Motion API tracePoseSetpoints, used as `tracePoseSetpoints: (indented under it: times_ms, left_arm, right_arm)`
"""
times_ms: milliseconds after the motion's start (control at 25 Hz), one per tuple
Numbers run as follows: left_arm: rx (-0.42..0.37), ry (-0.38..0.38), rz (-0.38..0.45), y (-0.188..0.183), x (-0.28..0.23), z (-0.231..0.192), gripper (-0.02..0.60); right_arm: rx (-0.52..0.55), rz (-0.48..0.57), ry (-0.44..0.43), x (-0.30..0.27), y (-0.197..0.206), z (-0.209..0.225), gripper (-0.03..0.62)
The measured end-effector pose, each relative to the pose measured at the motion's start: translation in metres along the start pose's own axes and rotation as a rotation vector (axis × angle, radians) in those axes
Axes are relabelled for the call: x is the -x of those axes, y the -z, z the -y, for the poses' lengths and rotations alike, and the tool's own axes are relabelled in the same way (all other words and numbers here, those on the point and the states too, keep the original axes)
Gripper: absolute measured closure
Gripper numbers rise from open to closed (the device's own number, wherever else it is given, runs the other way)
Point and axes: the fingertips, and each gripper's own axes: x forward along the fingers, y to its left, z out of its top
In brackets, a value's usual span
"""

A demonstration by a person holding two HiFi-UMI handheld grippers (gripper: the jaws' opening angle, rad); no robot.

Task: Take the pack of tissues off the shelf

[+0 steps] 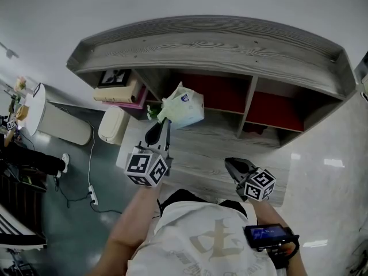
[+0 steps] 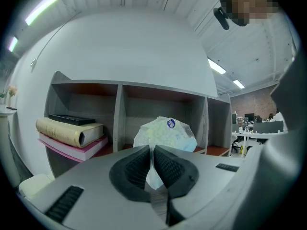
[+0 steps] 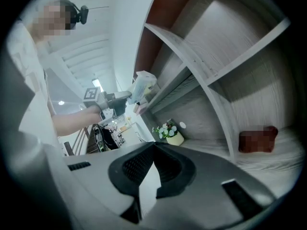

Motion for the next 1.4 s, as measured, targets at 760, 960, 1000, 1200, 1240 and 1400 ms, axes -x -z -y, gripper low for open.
tracePoseSetpoints:
  times_ms: [760,960,1000,1200,1240,1400]
  left_arm:
    - [0.057,0.056,-0.016,0.04,0.048,-0.051,0.571]
    - [0.076,0.071,-0.063,0.066,0.063,-0.067,0.571]
    - [0.076,0.073,-0.072,0.071,0.066,-0.07,0.571]
    - [0.086,0.088,-0.111,0.094,0.08,-0.082,0.571]
    - [0.087,0.093,-0.12,0.098,0.082,-0.083,0.571]
    - [0.092,0.111,-0.158,0.12,0.09,-0.087,0.571]
  right_arm:
    - [0.024,0.01,0.077,-0.04,0.003,-0.025,0.589]
    - [0.031,0.012,0.1,-0.049,0.006,-0.036,0.588]
    - [0.031,0.012,0.106,-0.05,0.007,-0.038,0.589]
    - [0.032,0.008,0.136,-0.054,0.012,-0.046,0.588]
    - [0.034,0.006,0.141,-0.055,0.013,-0.048,0.588]
    - [0.043,-0.006,0.159,-0.059,0.019,-0.055,0.589]
